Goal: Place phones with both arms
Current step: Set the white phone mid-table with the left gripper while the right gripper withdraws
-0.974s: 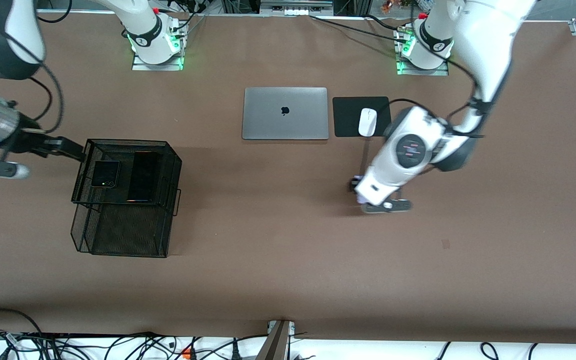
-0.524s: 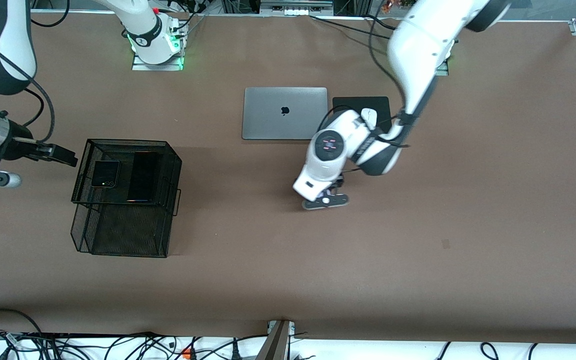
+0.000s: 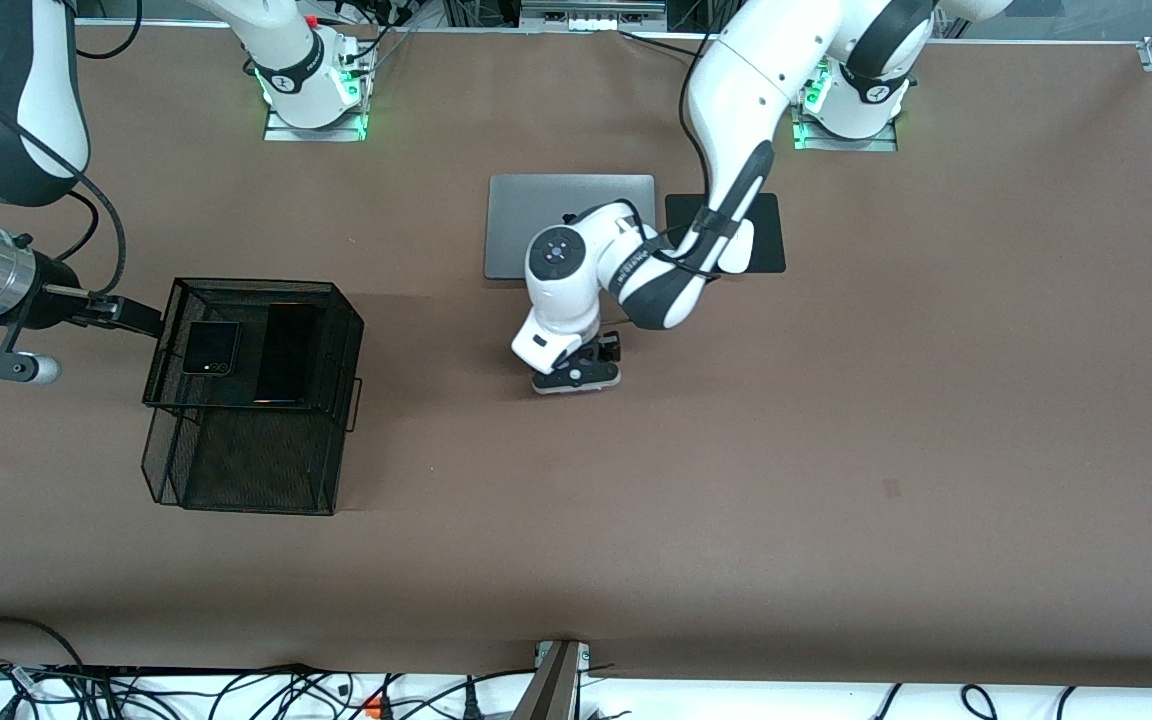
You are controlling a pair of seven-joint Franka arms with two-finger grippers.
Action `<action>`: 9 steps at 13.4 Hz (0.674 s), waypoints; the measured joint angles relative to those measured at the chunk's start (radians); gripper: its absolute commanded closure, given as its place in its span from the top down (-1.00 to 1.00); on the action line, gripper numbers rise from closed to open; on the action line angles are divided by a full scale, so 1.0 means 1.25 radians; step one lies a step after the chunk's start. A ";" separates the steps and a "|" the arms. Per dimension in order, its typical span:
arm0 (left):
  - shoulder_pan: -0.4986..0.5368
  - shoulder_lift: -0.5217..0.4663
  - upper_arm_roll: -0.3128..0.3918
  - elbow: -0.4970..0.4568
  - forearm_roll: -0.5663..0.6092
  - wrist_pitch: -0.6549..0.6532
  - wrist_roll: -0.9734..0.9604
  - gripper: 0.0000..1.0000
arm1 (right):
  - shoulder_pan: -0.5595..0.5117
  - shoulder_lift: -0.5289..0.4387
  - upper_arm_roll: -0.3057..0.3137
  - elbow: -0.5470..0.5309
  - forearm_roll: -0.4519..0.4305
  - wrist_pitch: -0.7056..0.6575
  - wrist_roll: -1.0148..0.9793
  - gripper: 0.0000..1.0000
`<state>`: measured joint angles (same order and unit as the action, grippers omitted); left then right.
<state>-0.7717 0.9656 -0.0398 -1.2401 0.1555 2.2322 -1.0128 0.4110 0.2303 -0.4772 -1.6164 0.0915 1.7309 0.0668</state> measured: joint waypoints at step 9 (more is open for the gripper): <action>-0.055 0.039 0.053 0.057 0.000 0.017 -0.034 1.00 | 0.000 0.000 0.000 0.000 0.000 -0.001 0.000 1.00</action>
<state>-0.8404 1.0146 0.0267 -1.1692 0.1555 2.2537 -1.0554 0.4109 0.2303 -0.4771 -1.6158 0.0915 1.7302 0.0668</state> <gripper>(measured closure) 0.035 0.000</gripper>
